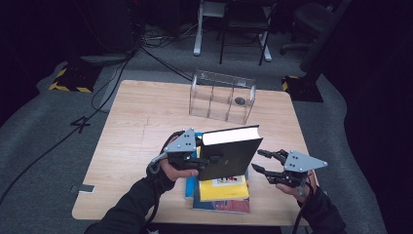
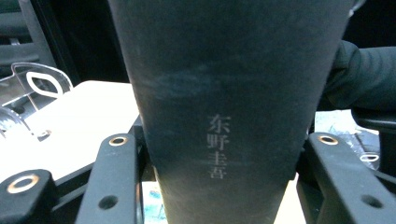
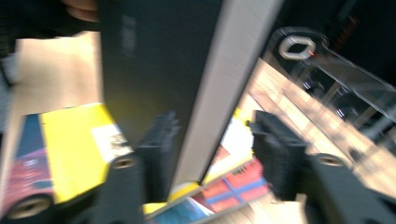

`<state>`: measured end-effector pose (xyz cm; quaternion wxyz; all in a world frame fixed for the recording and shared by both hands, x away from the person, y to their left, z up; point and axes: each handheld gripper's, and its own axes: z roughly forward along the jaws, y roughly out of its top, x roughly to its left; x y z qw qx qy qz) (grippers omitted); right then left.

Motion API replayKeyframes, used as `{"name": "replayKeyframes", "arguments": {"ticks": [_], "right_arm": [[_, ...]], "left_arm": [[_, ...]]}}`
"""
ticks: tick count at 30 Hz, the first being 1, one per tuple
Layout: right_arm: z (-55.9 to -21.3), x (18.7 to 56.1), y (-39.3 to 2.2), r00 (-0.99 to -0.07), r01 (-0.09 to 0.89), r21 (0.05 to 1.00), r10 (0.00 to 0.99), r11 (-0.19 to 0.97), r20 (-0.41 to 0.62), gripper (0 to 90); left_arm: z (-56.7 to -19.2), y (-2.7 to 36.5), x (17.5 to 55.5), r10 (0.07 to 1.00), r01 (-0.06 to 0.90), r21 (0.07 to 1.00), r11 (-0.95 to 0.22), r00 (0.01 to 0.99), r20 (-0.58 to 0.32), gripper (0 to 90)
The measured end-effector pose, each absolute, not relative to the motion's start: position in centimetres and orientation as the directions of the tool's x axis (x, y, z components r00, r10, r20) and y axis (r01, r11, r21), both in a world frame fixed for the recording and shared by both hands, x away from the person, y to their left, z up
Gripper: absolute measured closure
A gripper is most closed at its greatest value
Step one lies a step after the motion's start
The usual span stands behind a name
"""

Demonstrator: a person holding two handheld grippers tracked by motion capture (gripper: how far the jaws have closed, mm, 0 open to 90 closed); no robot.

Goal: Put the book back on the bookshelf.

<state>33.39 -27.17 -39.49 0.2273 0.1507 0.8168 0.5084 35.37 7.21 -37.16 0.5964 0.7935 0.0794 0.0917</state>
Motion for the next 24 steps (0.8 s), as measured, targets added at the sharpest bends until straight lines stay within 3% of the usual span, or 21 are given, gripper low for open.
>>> {"name": "replayKeyframes", "arguments": {"ticks": [4, 10, 24], "right_arm": [[-39.9, 34.1, -26.5, -0.840, 0.029, 0.902, 0.499, 0.431, -0.212, 42.2], [-39.9, 34.4, -25.5, -0.809, 0.018, 0.904, 0.537, 0.428, -0.239, 48.4], [-39.4, 35.1, -23.4, -0.744, 0.011, 0.895, 0.602, 0.447, -0.291, 53.3]], "left_arm": [[-37.1, 7.0, 35.0, 0.261, 0.000, 0.962, -0.273, 0.963, 0.074, 51.6], [-37.0, 6.8, 34.9, 0.312, -0.018, 0.963, -0.269, 0.944, 0.105, 52.5], [-37.9, 7.3, 35.0, 0.390, 0.054, 0.975, -0.214, 0.920, 0.035, 50.1]]}}
